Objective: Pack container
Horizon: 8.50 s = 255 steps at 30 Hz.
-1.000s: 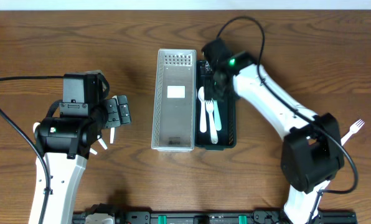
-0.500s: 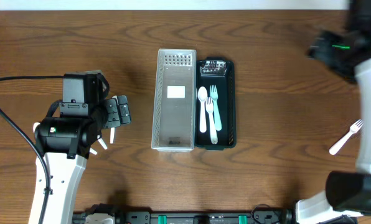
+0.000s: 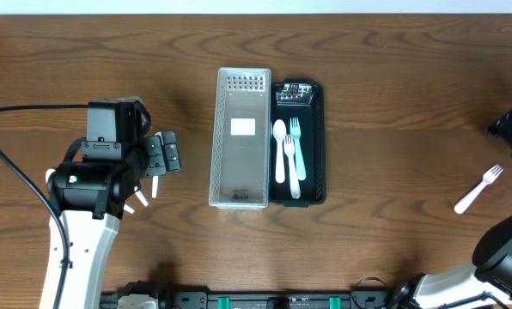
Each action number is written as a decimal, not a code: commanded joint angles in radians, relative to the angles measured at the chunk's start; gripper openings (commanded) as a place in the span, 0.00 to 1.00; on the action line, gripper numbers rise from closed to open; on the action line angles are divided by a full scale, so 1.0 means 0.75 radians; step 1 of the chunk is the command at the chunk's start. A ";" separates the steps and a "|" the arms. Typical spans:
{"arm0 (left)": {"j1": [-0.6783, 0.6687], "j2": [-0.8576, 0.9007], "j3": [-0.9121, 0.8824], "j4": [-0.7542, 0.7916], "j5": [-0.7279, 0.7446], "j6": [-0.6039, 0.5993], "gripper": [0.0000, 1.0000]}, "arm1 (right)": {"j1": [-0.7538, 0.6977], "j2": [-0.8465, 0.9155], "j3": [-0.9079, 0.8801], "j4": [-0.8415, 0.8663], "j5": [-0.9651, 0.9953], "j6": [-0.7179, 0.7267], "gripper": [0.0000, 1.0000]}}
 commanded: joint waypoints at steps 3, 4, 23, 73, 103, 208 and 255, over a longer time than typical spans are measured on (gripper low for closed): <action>0.003 -0.005 0.027 -0.006 0.000 0.012 0.98 | -0.075 0.004 -0.223 0.170 -0.042 -0.120 0.95; 0.003 -0.005 0.027 -0.006 0.000 0.012 0.98 | -0.087 0.004 -0.256 0.209 -0.062 -0.120 0.95; 0.003 -0.005 0.027 -0.006 0.000 0.012 0.98 | -0.127 0.093 -0.475 0.553 -0.159 -0.200 0.94; 0.003 -0.005 0.027 0.027 0.000 0.012 0.98 | 0.327 -0.089 -0.065 0.200 -0.303 -0.152 0.01; 0.003 -0.005 0.027 0.024 0.000 0.012 0.98 | 1.452 0.270 0.178 0.169 -0.125 0.136 0.45; -0.422 0.715 0.429 -0.025 0.155 -0.121 0.06 | 0.563 -0.103 0.496 -0.225 -0.163 -0.408 0.86; 0.539 0.769 0.030 0.048 0.136 -0.468 1.00 | 0.527 -0.103 0.495 -0.284 -0.120 -0.409 0.88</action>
